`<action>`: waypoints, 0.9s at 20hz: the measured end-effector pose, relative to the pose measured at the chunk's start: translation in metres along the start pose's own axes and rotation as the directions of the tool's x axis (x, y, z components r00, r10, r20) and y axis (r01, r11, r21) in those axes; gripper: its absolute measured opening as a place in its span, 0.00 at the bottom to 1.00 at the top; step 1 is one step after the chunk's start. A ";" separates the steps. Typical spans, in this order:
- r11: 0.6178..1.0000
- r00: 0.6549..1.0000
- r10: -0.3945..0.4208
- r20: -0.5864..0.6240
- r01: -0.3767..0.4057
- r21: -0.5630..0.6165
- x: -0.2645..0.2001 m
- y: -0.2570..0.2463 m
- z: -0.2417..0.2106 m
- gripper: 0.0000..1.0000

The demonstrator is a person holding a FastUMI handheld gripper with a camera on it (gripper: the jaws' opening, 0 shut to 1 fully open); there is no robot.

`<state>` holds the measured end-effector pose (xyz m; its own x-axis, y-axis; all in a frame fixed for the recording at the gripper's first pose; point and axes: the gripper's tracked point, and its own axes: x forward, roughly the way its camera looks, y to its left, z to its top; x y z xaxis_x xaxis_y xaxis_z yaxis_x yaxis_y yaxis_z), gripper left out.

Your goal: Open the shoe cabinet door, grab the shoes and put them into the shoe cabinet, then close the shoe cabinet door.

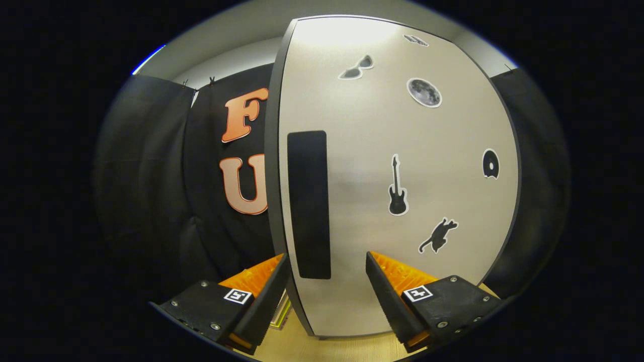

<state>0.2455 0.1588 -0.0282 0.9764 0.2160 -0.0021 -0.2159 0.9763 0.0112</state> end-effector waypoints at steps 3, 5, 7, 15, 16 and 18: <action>1.000 1.000 -0.001 0.013 0.001 -0.010 -0.046 -0.002 0.006 0.94; 1.000 1.000 -0.002 0.012 0.002 -0.021 -0.078 -0.004 0.010 0.94; 0.999 1.000 -0.012 0.009 0.013 -0.031 -0.113 -0.010 0.012 0.94; 0.992 0.991 -0.124 0.047 0.125 -0.016 -0.234 -0.066 0.026 0.94; 0.990 0.990 -0.136 0.046 0.137 -0.019 -0.246 -0.072 0.026 0.94; 0.986 0.986 -0.162 0.046 0.163 -0.018 -0.273 -0.083 0.029 0.94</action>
<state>-0.0030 0.0185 0.0006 0.9976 0.0541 0.0423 -0.0538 0.9985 -0.0072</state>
